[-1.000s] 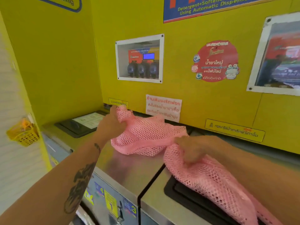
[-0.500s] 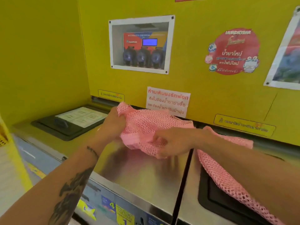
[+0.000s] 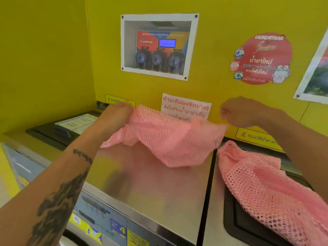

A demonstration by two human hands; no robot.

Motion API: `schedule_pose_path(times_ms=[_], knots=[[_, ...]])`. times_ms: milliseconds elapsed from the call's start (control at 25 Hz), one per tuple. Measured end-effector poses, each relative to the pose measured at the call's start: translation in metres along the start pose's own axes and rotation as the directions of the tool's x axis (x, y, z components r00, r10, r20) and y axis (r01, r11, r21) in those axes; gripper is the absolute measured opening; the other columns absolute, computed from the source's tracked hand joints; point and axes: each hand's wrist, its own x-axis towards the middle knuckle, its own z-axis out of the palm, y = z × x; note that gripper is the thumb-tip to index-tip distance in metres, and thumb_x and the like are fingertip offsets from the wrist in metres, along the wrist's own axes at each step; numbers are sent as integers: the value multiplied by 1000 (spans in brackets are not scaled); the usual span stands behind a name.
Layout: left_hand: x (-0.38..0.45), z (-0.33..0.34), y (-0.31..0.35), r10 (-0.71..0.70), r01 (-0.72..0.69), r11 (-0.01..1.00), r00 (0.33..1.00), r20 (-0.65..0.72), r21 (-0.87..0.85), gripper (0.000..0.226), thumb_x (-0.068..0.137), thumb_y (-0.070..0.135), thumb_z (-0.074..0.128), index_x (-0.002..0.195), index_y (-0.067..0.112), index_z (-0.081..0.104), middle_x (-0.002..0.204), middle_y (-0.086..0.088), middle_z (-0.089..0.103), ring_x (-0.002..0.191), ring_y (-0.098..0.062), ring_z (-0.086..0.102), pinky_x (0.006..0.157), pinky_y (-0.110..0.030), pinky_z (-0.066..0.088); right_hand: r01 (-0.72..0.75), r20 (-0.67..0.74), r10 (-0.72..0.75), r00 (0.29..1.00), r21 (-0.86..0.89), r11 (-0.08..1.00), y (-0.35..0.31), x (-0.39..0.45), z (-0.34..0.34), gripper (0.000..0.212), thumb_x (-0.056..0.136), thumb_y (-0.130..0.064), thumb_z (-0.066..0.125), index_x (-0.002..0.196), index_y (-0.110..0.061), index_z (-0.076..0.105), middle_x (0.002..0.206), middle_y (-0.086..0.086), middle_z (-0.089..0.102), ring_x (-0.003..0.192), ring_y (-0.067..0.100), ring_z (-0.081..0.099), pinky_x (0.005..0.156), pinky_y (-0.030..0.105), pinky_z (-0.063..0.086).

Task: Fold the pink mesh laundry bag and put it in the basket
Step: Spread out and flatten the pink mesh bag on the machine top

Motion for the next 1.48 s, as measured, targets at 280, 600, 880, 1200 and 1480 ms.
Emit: schedule_pose_path(times_ms=[280,600,880,1200,1480], knots=[[-27,22,-11,40,-238,929,826,562,283,93,88,6,50,146,60,2,160,13,22,113,-15,46,87,-32,39,217,438,-411,800,428,877,-94,-59,7,16,89,-28,65,103,-22,61,108,-4,63,96,14,61,79,33,53],[-31,31,-3,-69,138,978,920,387,-156,89,90,-8,47,152,46,13,144,-13,47,56,-13,49,50,-32,41,189,434,-385,815,429,883,-80,-27,48,23,83,-1,53,105,-5,60,89,7,62,85,21,57,68,33,45],[-34,31,-8,16,-61,982,971,239,181,51,88,2,42,131,24,57,131,1,54,98,-20,64,77,-33,57,-47,106,19,994,262,964,-7,-5,14,34,90,-8,55,122,-19,55,92,-5,55,69,11,53,51,25,39],[-32,48,-22,152,-268,536,963,220,801,20,84,32,52,90,31,71,134,-7,43,133,-30,30,108,-53,32,396,370,-414,832,127,910,-94,-85,68,58,86,-21,63,138,-24,38,118,-1,59,95,20,56,66,29,45],[-41,78,0,356,-590,659,791,497,467,38,90,39,55,127,33,57,138,4,54,128,-17,47,110,-48,37,-15,417,-532,737,797,604,-37,-75,2,30,96,-16,61,126,-19,60,102,4,74,84,14,68,72,29,52]])
